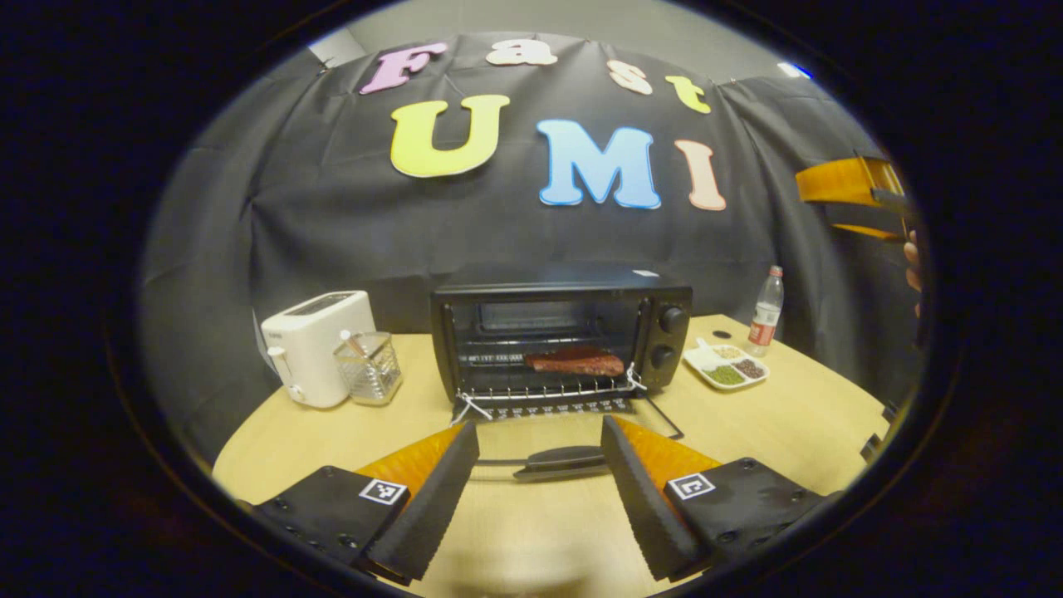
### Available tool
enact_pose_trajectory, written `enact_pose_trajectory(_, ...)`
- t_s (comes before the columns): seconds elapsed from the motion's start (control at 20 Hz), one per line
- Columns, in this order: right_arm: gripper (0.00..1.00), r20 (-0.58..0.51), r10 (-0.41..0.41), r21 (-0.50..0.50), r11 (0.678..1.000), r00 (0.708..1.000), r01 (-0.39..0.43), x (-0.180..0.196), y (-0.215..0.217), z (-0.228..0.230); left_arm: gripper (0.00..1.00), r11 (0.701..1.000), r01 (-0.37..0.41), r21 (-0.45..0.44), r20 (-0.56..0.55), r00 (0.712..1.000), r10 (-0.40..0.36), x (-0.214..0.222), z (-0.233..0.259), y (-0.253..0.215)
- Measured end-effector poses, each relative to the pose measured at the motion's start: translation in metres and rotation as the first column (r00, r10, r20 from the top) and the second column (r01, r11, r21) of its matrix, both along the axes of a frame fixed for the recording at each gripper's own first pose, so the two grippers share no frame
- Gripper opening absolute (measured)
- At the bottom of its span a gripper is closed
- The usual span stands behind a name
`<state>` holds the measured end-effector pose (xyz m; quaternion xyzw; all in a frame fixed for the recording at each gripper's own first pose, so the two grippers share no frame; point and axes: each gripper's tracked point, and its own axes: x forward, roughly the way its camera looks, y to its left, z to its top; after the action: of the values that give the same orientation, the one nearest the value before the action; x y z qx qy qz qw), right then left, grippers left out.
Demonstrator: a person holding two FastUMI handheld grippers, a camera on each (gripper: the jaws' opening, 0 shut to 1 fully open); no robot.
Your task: Open the electric oven with the left hand, put the food in, and close the electric oven.
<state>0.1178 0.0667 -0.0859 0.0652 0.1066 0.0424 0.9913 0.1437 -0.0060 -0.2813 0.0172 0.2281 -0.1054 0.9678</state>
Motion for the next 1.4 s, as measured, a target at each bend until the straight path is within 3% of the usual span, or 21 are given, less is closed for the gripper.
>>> enact_pose_trajectory(0.1, 0.98, 0.003, -0.030, -0.008, 1.000, 1.000, 0.030, -0.010, -0.016, 0.004, 1.00, 1.000, 0.009, -0.004, -0.066, 0.998, -0.009, -0.004, -0.024, -0.010)
enact_pose_trajectory(0.15, 0.98, 0.004, -0.048, -0.015, 0.999, 0.999, 0.048, -0.013, -0.024, 0.005, 0.94, 1.000, 0.008, -0.005, -0.098, 0.995, -0.008, -0.006, -0.036, -0.014)
enact_pose_trajectory(0.2, 0.98, 0.003, -0.063, -0.023, 0.998, 0.998, 0.063, -0.017, -0.031, 0.005, 0.99, 1.000, 0.006, -0.012, -0.126, 0.992, -0.007, -0.006, -0.045, -0.018)
enact_pose_trajectory(0.3, 0.98, -0.005, -0.089, -0.039, 0.995, 0.996, 0.089, -0.025, -0.044, 0.004, 0.99, 1.000, -0.003, -0.007, -0.180, 0.984, 0.001, -0.005, -0.063, -0.021)
enact_pose_trajectory(0.45, 0.98, -0.014, -0.127, -0.071, 0.989, 0.992, 0.126, -0.038, -0.061, 0.004, 1.00, 1.000, -0.007, 0.014, -0.277, 0.961, 0.010, -0.001, -0.095, -0.027)
enact_pose_trajectory(0.55, 0.98, -0.025, -0.138, -0.092, 0.987, 0.990, 0.136, -0.044, -0.069, 0.003, 0.94, 0.999, 0.013, 0.040, -0.336, 0.942, 0.001, 0.003, -0.115, -0.032)
enact_pose_trajectory(0.65, 0.98, -0.035, -0.151, -0.105, 0.984, 0.988, 0.147, -0.048, -0.075, 0.001, 1.00, 0.998, 0.024, 0.057, -0.375, 0.927, -0.001, 0.004, -0.128, -0.034)
enact_pose_trajectory(0.9, 0.98, -0.034, -0.175, -0.123, 0.978, 0.984, 0.170, -0.055, -0.084, 0.004, 1.00, 0.996, 0.032, 0.085, -0.365, 0.931, 0.001, 0.019, -0.132, -0.038)
enact_pose_trajectory(0.95, 0.98, -0.034, -0.179, -0.129, 0.976, 0.983, 0.173, -0.055, -0.084, 0.004, 0.94, 0.996, 0.028, 0.084, -0.366, 0.931, 0.005, 0.022, -0.133, -0.038)
enact_pose_trajectory(1.0, 0.98, -0.036, -0.180, -0.133, 0.976, 0.983, 0.174, -0.055, -0.084, 0.004, 1.00, 0.996, 0.024, 0.089, -0.365, 0.931, 0.010, 0.026, -0.133, -0.038)
enact_pose_trajectory(1.25, 0.98, -0.040, -0.178, -0.129, 0.977, 0.983, 0.171, -0.057, -0.082, 0.004, 1.00, 0.998, -0.019, 0.054, -0.357, 0.933, 0.037, 0.027, -0.131, -0.038)
enact_pose_trajectory(1.35, 0.98, -0.031, -0.173, -0.136, 0.977, 0.984, 0.167, -0.057, -0.083, 0.006, 0.93, 0.998, -0.023, 0.051, -0.353, 0.935, 0.039, 0.027, -0.128, -0.037)
enact_pose_trajectory(1.4, 0.98, -0.028, -0.169, -0.138, 0.977, 0.985, 0.163, -0.056, -0.082, 0.007, 0.98, 0.998, -0.025, 0.050, -0.341, 0.939, 0.040, 0.027, -0.124, -0.037)
